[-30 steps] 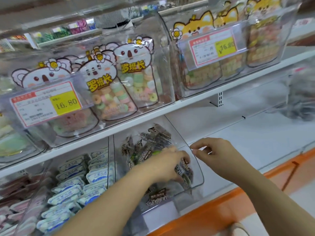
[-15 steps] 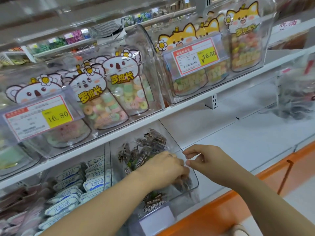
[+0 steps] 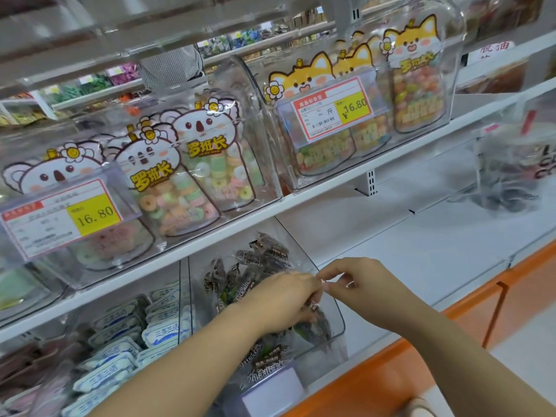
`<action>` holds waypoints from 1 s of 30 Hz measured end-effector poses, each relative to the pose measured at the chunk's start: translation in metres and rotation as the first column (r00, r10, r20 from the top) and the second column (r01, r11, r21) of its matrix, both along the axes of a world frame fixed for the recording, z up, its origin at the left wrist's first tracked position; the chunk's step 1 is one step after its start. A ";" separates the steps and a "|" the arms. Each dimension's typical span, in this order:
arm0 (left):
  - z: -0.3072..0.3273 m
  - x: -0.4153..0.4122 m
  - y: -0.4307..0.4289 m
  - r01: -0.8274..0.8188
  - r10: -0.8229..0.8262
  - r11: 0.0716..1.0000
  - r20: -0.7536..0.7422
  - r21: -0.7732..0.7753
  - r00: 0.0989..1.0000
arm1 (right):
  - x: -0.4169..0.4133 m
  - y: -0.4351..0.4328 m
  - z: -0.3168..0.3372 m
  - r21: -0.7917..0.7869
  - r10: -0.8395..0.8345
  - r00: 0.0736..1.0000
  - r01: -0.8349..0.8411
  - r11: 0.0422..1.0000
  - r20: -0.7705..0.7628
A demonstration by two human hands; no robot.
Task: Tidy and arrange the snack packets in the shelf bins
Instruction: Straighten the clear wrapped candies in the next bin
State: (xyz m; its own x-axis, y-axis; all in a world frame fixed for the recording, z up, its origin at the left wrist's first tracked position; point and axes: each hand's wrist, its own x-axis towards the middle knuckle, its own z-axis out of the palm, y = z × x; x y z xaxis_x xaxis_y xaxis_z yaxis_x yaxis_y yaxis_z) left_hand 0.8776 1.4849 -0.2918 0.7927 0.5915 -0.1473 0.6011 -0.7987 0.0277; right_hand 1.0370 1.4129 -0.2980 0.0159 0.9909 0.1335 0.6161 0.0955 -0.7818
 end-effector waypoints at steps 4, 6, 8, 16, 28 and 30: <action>0.000 -0.006 0.005 0.056 -0.053 0.998 -0.109 0.027 0.993 | 0.001 0.000 -0.001 0.015 -0.022 0.999 0.022 1.000 -0.032; 0.008 -0.009 0.005 0.076 -0.072 0.995 -0.080 0.056 0.994 | 0.002 0.001 -0.001 0.050 -0.051 0.997 0.054 0.997 -0.066; 0.020 -0.015 0.002 0.049 -0.052 0.997 0.048 0.064 0.997 | 0.003 0.001 0.001 0.110 -0.086 0.986 0.102 0.989 -0.144; 0.034 -0.062 -0.020 -0.359 0.365 0.920 0.678 -0.158 0.638 | -0.004 -0.009 0.012 0.242 0.044 0.939 0.042 0.969 -0.341; 0.026 -0.039 -0.052 -0.109 0.810 0.586 0.580 -0.803 0.082 | -0.013 -0.004 0.011 0.126 0.005 0.727 0.113 0.986 -0.687; 0.031 -0.044 -0.053 -0.136 0.841 0.540 0.538 -0.831 0.056 | -0.004 -0.002 0.009 0.087 -0.106 0.711 0.230 0.969 -0.695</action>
